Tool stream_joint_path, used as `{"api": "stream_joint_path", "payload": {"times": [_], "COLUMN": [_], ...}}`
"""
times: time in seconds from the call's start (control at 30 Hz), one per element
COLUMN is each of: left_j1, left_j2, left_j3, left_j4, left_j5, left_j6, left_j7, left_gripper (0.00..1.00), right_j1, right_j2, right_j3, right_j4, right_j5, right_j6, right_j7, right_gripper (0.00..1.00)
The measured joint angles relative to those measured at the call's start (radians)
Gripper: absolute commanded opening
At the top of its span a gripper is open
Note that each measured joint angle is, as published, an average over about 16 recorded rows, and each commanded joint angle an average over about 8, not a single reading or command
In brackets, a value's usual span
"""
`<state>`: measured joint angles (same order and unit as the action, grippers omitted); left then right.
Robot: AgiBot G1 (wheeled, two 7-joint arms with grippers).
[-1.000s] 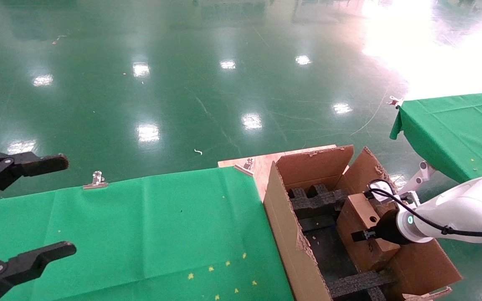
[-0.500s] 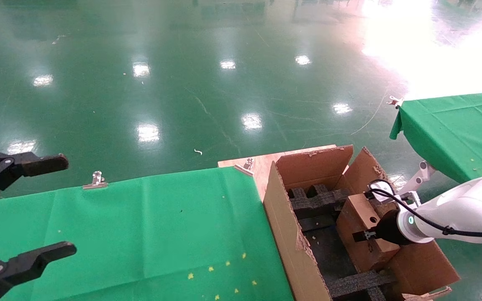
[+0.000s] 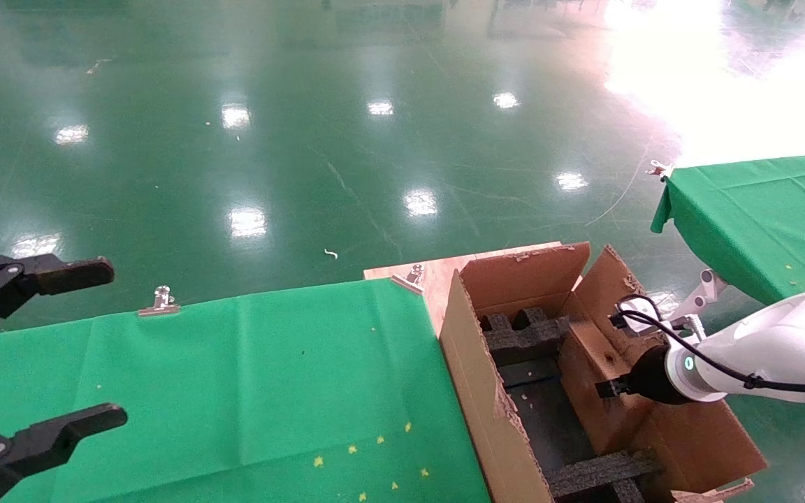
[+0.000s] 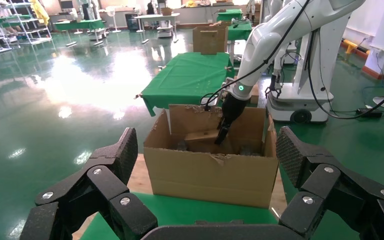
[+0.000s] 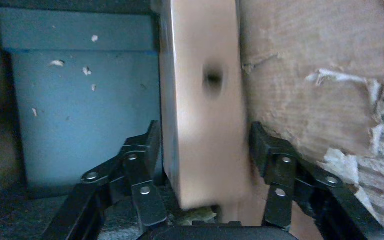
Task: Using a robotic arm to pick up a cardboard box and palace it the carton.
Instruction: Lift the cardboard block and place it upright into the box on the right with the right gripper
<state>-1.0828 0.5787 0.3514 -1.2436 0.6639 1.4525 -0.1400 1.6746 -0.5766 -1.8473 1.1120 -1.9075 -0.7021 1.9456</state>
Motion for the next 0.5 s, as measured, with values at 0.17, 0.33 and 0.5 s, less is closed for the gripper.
{"api": "stream_joint_path", "payload": {"times": [0.17,0.33,0.5], "left_j1": [0.0,0.0,0.0], "left_j2": [0.0,0.0,0.0], "left_j3": [0.0,0.0,0.0], "left_j4": [0.0,0.0,0.0], "left_j5": [0.0,0.0,0.0], "left_j6": [0.0,0.0,0.0], "left_j7": [0.0,0.0,0.0], "left_gripper": [1.0,1.0,1.0], "right_j1": [0.026,0.073,0.141], "right_j2": [0.009,0.021,0.035], "right_j3": [0.01,0.03,0.061], "right_j4": [0.018,0.045,0.083], "right_j5": [-0.014,-0.031,-0.04], "right_j6": [-0.002,0.0,0.005], "right_j7": [0.008,0.012,0.005], "right_gripper": [1.0,1.0,1.0]}}
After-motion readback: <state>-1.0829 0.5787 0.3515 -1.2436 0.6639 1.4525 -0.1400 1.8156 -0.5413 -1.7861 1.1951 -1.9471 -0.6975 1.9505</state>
